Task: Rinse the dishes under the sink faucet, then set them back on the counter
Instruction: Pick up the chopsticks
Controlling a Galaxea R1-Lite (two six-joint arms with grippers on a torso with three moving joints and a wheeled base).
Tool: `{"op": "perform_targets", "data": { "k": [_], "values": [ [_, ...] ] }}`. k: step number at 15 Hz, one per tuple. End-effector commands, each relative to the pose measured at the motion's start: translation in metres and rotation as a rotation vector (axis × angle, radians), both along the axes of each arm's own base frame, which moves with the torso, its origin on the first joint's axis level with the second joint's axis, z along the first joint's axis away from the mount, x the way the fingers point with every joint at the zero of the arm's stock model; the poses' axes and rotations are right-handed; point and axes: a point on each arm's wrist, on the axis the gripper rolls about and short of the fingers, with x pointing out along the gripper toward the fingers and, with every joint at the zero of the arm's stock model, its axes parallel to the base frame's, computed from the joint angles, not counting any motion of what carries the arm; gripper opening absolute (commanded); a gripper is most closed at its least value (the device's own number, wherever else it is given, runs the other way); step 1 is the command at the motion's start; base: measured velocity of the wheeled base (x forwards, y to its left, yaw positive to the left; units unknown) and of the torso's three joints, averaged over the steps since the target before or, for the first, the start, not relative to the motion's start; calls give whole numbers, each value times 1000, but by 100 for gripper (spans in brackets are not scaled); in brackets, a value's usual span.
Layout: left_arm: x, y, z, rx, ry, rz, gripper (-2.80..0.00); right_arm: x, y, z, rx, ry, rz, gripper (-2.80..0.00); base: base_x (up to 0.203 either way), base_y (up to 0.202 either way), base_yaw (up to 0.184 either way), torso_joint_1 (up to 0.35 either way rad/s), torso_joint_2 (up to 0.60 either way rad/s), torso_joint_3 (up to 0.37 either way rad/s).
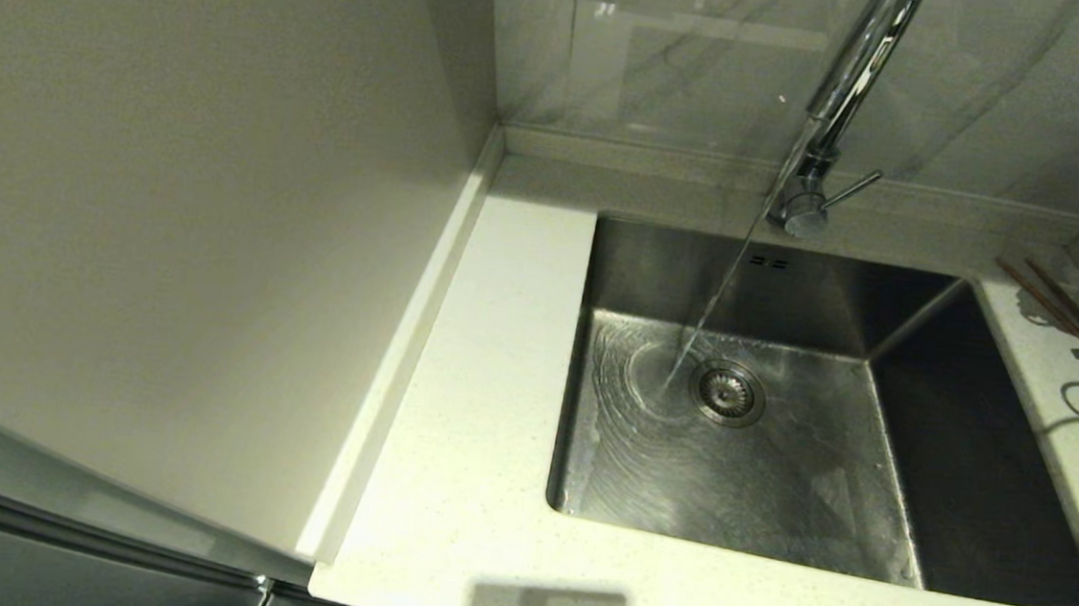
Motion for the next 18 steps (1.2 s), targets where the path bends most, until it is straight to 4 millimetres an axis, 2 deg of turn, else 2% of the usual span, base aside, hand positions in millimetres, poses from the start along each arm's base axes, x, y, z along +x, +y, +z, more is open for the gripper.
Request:
{"op": "perform_targets", "data": {
  "k": [1,12,15,18],
  "values": [
    [0,0,0,0,-2,0,-280,1,-1,-2,-7,2,1,0,0,0,0,0,0,0],
    [0,0,0,0,-2,0,-280,0,2,-2,-13,19,65,0,0,0,0,0,0,0],
    [0,0,0,0,-2,0,-280,-10,11,16,98,64,81,0,0,0,0,0,0,0],
    [0,0,0,0,-2,0,-280,-26,30,34,275,204,84,0,0,0,0,0,0,0]
  ]
}}
